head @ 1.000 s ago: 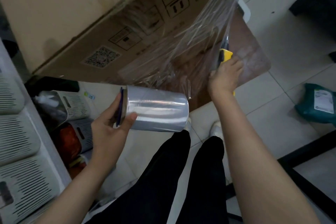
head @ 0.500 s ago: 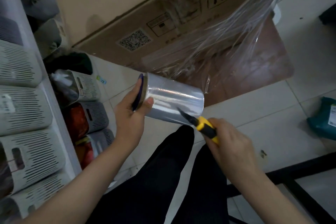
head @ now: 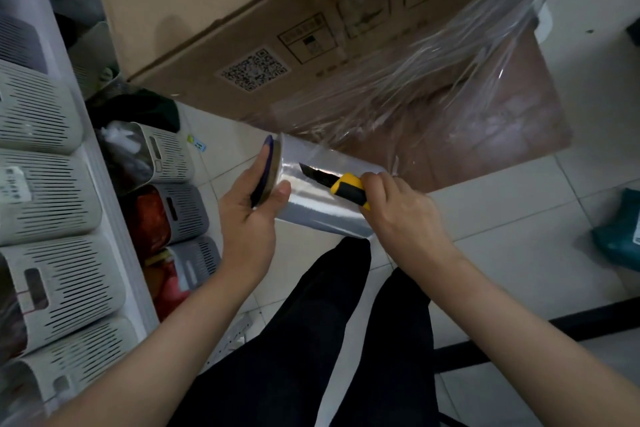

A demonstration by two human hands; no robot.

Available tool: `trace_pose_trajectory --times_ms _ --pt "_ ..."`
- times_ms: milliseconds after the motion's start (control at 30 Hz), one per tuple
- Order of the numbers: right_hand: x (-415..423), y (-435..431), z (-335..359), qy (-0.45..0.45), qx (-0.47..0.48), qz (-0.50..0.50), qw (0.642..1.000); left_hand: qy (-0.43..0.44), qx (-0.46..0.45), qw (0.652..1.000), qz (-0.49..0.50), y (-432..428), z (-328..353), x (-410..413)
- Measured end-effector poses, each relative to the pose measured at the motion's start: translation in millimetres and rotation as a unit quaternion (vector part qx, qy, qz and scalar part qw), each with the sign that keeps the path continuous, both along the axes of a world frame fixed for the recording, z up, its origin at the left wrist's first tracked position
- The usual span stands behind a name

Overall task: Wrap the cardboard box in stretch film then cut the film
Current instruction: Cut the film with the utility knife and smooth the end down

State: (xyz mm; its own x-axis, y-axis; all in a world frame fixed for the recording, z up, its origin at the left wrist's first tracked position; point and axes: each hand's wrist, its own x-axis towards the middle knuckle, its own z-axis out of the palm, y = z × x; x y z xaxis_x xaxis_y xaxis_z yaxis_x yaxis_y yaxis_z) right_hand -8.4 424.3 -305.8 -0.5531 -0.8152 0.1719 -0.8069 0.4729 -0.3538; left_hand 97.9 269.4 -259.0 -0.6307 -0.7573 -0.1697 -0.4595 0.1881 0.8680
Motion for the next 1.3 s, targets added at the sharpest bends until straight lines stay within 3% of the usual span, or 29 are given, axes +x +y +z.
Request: trace_pose_trajectory --times_ms 300,467,533,633,767,933,1033,1133,1200,1300 --pt "-7 5 -5 0.067 0.076 -0.012 0.995 0.002 -0.002 1.000 -0.001 2 1 0" --pt "-18 35 -23 0.033 0.147 -0.030 0.988 0.004 0.004 1.000 0.012 0 -2 0" --pt "-29 58 -36 -0.038 0.209 -0.063 0.975 0.012 0.017 0.999 0.030 -6 -5 5" --pt "-45 106 -60 -0.185 0.321 -0.143 0.918 0.017 0.009 0.999 0.035 -8 -6 13" --pt "-35 142 -60 -0.165 0.287 -0.176 0.927 0.008 0.022 1.000 0.002 5 -5 11" --pt "-34 107 -50 -0.241 0.128 -0.293 0.917 0.001 0.012 1.000 -0.006 -3 0 8" --pt "-13 83 -44 -0.148 0.057 -0.175 0.972 0.002 0.016 1.000 -0.006 -4 0 5" --pt "-4 78 -50 -0.083 0.036 -0.106 0.990 0.005 0.007 1.000 -0.005 -2 -2 6" --pt "-6 81 -62 -0.105 0.055 -0.185 0.976 0.005 0.004 1.000 -0.006 -1 -3 8" --pt "-20 81 -73 -0.147 0.115 -0.354 0.916 0.012 0.007 1.000 -0.003 -2 -6 11"
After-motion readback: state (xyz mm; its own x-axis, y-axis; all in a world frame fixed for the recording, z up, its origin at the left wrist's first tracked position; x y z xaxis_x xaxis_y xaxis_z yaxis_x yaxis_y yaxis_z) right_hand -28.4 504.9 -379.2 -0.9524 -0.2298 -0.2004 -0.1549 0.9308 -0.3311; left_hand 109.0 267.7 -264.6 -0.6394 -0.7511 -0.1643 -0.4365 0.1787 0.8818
